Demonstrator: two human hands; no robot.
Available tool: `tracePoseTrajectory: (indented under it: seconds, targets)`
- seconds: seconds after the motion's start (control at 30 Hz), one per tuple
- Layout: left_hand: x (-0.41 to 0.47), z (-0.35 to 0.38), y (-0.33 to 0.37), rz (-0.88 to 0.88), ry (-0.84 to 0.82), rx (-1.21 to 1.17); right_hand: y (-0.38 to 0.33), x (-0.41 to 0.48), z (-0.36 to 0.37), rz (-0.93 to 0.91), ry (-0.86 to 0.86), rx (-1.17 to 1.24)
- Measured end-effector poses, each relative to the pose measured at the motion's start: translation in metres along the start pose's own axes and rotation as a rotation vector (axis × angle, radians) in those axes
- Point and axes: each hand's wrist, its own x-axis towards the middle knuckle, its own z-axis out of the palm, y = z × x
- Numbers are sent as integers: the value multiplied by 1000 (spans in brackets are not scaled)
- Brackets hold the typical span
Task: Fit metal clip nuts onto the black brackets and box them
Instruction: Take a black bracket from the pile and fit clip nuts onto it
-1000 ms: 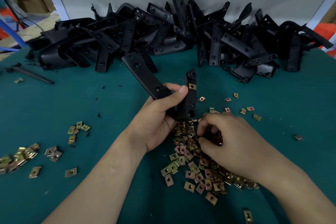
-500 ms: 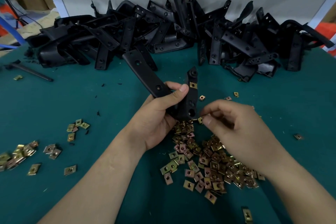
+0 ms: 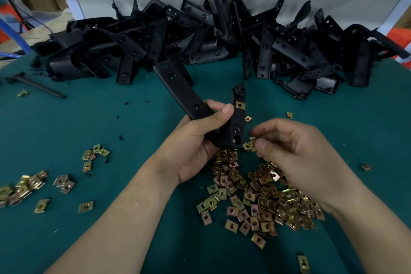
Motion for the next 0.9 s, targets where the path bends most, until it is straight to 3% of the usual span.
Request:
tracePoseTrajectory:
  seconds: [0.2,0.4,0.9]
  targets:
    - [0,-1,0,11,-12,6,-3,-1,1,10,8,110]
    - [-1,-1,-2,-1,-49,44,-9,-2,6,99,63,478]
    - [1,-6,-5,26,-84,-33,-11,-2,13,135,18,740]
